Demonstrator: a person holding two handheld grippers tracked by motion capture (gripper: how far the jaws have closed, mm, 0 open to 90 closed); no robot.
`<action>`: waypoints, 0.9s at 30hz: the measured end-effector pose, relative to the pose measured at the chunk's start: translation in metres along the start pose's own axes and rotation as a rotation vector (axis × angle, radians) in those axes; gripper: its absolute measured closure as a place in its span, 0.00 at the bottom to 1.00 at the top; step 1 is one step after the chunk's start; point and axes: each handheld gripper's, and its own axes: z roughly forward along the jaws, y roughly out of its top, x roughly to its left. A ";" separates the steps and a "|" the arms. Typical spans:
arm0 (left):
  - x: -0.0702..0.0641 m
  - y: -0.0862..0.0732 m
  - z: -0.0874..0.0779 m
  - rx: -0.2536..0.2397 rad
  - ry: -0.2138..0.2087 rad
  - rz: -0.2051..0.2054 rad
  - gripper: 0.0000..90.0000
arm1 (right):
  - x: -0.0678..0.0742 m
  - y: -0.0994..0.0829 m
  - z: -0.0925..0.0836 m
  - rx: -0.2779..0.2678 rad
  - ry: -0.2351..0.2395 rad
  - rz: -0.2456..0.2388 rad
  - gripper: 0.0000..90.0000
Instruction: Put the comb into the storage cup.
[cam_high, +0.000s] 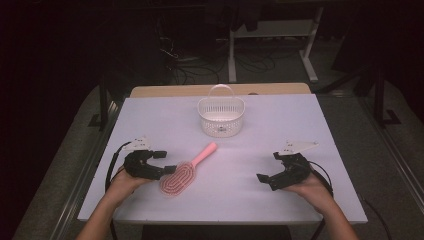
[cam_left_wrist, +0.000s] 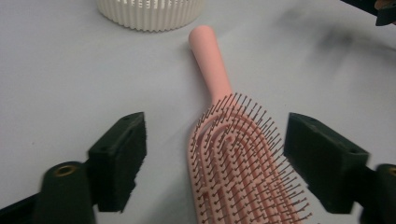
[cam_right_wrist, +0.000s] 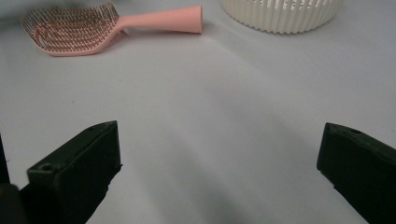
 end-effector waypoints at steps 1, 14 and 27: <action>0.000 0.000 0.000 0.000 0.000 0.000 0.30 | 0.000 0.000 0.000 0.000 -0.001 0.002 0.00; 0.005 0.009 0.004 -0.003 -0.004 -0.024 0.57 | 0.001 0.000 0.000 -0.002 0.006 0.003 0.00; 0.006 0.017 0.009 0.006 -0.022 -0.026 0.82 | 0.001 0.000 0.000 -0.003 0.010 0.007 0.00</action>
